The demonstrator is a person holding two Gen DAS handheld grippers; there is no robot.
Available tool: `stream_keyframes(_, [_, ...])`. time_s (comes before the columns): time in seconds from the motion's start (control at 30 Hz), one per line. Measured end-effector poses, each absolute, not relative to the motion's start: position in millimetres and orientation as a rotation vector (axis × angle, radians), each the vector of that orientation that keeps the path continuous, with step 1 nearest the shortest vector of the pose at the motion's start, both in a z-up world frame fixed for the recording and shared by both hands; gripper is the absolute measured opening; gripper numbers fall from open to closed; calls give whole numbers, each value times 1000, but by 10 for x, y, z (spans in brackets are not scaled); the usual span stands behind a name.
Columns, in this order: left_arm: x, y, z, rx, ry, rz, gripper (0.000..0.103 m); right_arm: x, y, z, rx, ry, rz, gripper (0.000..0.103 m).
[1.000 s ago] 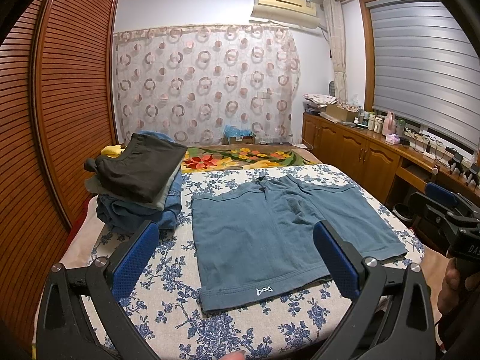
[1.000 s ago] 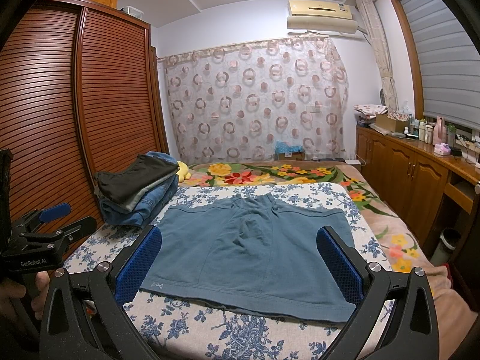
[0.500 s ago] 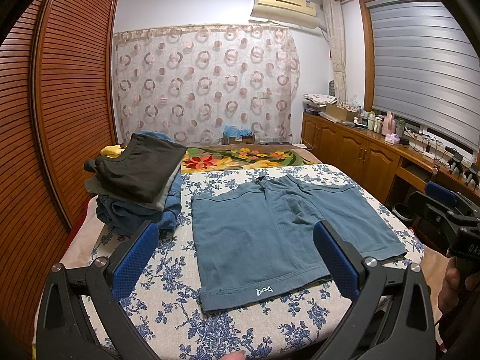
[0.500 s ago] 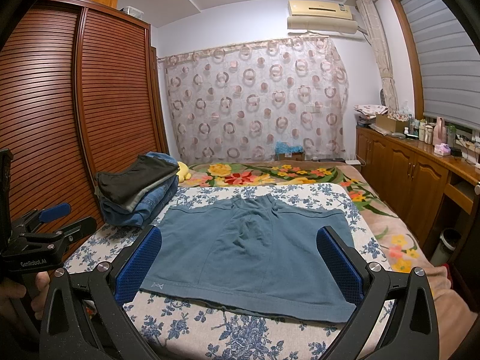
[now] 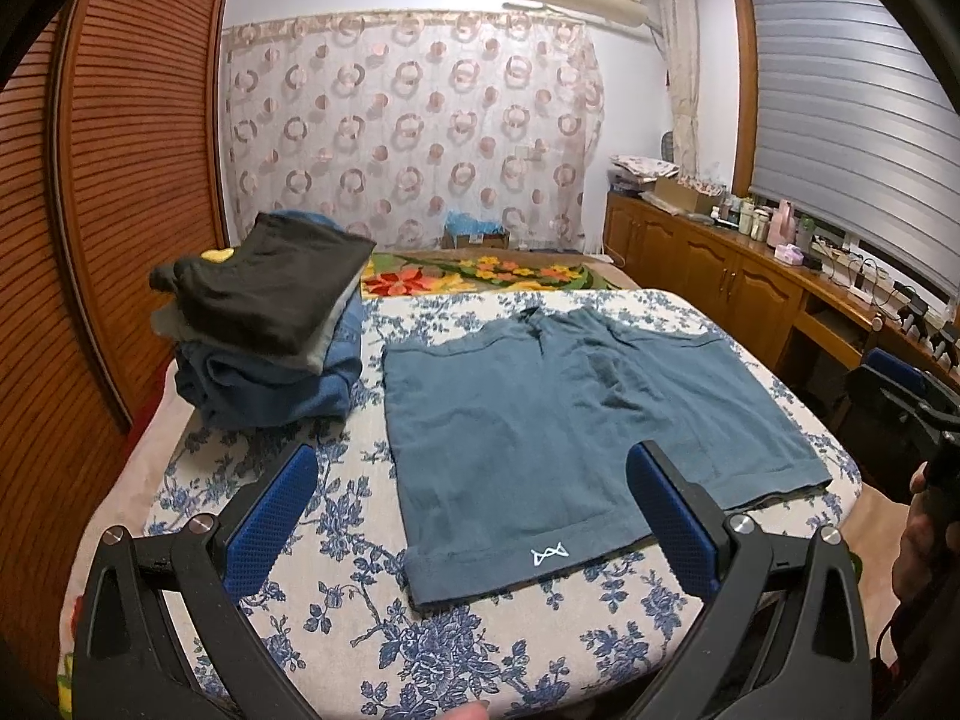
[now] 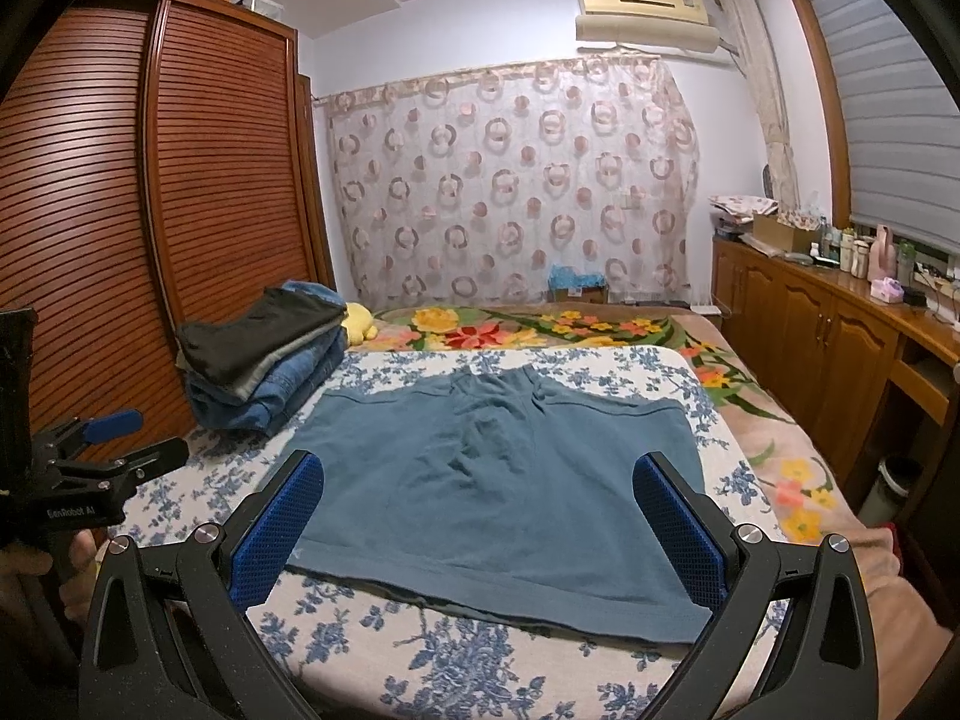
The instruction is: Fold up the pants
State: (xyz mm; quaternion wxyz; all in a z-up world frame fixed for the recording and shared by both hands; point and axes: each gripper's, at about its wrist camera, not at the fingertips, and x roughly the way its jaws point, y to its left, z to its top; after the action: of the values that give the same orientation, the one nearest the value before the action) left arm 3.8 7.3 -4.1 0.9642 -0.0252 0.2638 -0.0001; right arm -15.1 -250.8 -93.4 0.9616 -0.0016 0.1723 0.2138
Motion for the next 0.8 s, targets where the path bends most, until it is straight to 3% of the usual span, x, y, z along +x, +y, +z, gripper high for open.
stream_keyframes(0.8, [416, 397, -538, -37, 724, -69, 103, 101, -2518, -1053, -60, 495, 405, 102])
